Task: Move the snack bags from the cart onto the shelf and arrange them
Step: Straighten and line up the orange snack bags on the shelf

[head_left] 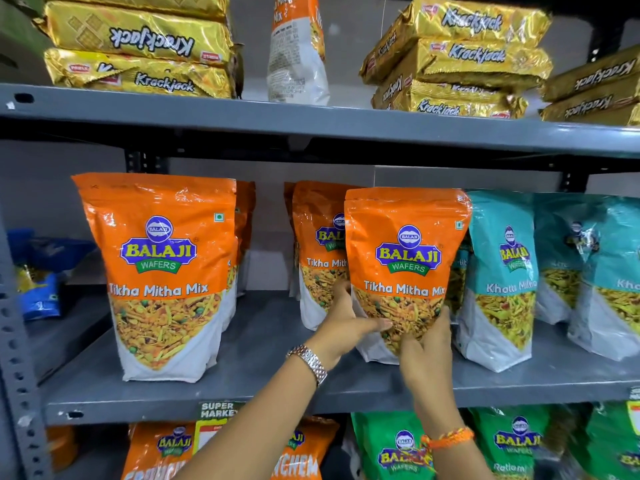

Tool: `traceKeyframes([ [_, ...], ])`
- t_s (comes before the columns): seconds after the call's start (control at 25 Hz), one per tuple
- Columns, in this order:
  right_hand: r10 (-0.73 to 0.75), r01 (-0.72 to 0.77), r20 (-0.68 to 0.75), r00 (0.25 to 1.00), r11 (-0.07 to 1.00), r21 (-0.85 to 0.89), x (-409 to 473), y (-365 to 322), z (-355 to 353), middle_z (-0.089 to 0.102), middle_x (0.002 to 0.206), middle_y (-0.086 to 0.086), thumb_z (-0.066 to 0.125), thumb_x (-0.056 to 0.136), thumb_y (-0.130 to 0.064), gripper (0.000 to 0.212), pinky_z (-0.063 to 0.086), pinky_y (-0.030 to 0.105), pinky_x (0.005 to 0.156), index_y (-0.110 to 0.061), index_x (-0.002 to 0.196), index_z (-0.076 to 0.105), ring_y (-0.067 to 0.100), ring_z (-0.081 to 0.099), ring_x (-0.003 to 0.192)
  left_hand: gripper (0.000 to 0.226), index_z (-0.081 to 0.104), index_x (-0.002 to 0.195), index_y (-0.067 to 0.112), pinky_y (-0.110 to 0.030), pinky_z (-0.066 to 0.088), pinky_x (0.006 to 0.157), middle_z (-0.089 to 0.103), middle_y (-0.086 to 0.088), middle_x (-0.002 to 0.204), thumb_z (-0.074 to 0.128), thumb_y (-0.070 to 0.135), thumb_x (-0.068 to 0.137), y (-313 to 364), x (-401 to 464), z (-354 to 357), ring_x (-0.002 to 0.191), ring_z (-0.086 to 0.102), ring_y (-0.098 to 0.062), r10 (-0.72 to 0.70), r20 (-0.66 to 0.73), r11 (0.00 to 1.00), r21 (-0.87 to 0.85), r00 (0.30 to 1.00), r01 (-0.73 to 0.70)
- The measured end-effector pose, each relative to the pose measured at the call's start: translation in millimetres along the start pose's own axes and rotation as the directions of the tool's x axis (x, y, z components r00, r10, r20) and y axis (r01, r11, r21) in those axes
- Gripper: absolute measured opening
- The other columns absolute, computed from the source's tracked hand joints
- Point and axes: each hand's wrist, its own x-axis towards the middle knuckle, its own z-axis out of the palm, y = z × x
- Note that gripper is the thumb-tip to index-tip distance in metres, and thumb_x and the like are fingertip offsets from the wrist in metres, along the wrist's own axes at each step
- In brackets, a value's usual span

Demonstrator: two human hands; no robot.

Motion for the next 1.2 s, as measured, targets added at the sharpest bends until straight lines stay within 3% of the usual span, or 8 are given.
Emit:
traceKeyframes([
  [0.12,-0.040,0.040,0.006,0.999,0.999,0.022,1.9,5.4,-2.5,0.050,0.150,0.014,0.052,0.078,-0.003,0.079,0.038,0.054,0.119,-0.012,0.155,0.035,0.034,0.046,0.140,0.083,0.025,0.135,0.029,-0.050,0.046,0.114,0.050,-0.002,0.146,0.083,0.016,0.078,-8.7,-5.1,-3.8,0.137,0.051,-0.023,0.009,-0.027,0.997,0.072,1.000,-0.007],
  [0.28,-0.026,0.019,0.105,0.994,0.998,0.064,1.5,7.2,5.4,0.049,0.153,0.012,0.054,0.085,0.006,0.080,0.039,0.055,0.119,-0.015,0.158,0.032,0.033,0.046,0.144,0.074,0.026,0.130,0.031,-0.046,0.053,0.108,0.053,0.002,0.142,0.081,0.014,0.083,-16.8,-19.8,-18.5,0.131,0.056,-0.019,0.077,-0.137,0.984,0.173,0.988,-0.053],
  [0.4,-0.044,0.026,0.171,0.984,0.994,0.103,-5.1,8.0,16.8,0.048,0.155,0.008,0.053,0.089,0.003,0.078,0.039,0.054,0.120,-0.019,0.160,0.030,0.029,0.046,0.145,0.071,0.028,0.126,0.032,-0.021,0.058,0.090,0.054,0.008,0.137,0.081,0.013,0.084,-18.6,-31.5,-35.6,0.121,0.057,-0.004,0.108,-0.198,0.977,0.205,0.974,-0.066],
  [0.48,-0.064,0.039,0.199,0.978,0.991,0.125,-10.1,8.9,24.1,0.052,0.150,0.006,0.053,0.090,0.002,0.075,0.041,0.053,0.119,-0.024,0.157,0.033,0.026,0.050,0.141,0.067,0.030,0.121,0.033,-0.015,0.058,0.080,0.058,0.007,0.133,0.081,0.011,0.084,-18.0,-36.2,-48.5,0.118,0.058,-0.002,0.108,-0.232,0.976,0.210,0.967,-0.059],
  [0.76,-0.061,-0.010,0.279,0.958,0.970,0.245,-11.3,4.1,34.7,0.056,0.145,0.003,0.058,0.094,-0.006,0.060,0.048,0.046,0.112,-0.037,0.143,0.042,0.019,0.057,0.130,0.085,0.030,0.122,0.028,-0.013,0.053,0.079,0.060,0.011,0.122,0.094,0.018,0.067,-7.4,-48.8,-64.8,0.115,0.059,-0.002,0.101,-0.297,0.967,0.252,0.950,-0.024],
  [0.92,0.004,-0.104,0.247,0.969,0.915,0.391,30.2,-23.5,24.3,0.052,0.156,0.006,0.066,0.100,-0.023,0.063,0.047,0.048,0.115,-0.016,0.157,0.039,0.023,0.055,0.139,0.111,0.028,0.120,0.028,-0.027,0.048,0.093,0.055,0.012,0.125,0.098,0.049,0.036,-3.7,-54.9,-60.3,0.115,0.055,-0.007,0.080,-0.288,0.918,0.395,0.954,0.042],
  [1.08,-0.130,-0.136,0.352,0.927,0.758,0.638,74.8,-68.9,16.2,0.080,0.118,0.009,0.061,0.103,-0.030,0.035,0.064,0.040,0.090,-0.007,0.128,0.067,0.027,0.078,0.109,0.109,0.027,0.121,0.026,-0.030,0.048,0.095,0.052,0.009,0.128,0.100,0.046,0.042,-4.4,-55.8,-58.5,0.119,0.052,-0.013,0.076,-0.277,0.870,0.487,0.958,0.071],
  [1.2,-0.110,-0.089,0.271,0.956,0.774,0.627,90.2,-80.2,19.0,0.078,0.114,0.019,0.065,0.101,-0.025,0.022,0.064,0.049,0.090,-0.005,0.111,0.069,0.030,0.078,0.097,0.104,0.030,0.116,0.023,-0.026,0.048,0.086,0.051,0.009,0.119,0.099,0.050,0.043,-1.3,-56.0,-61.7,0.109,0.052,-0.011,0.083,-0.291,0.827,0.554,0.953,0.097],
])
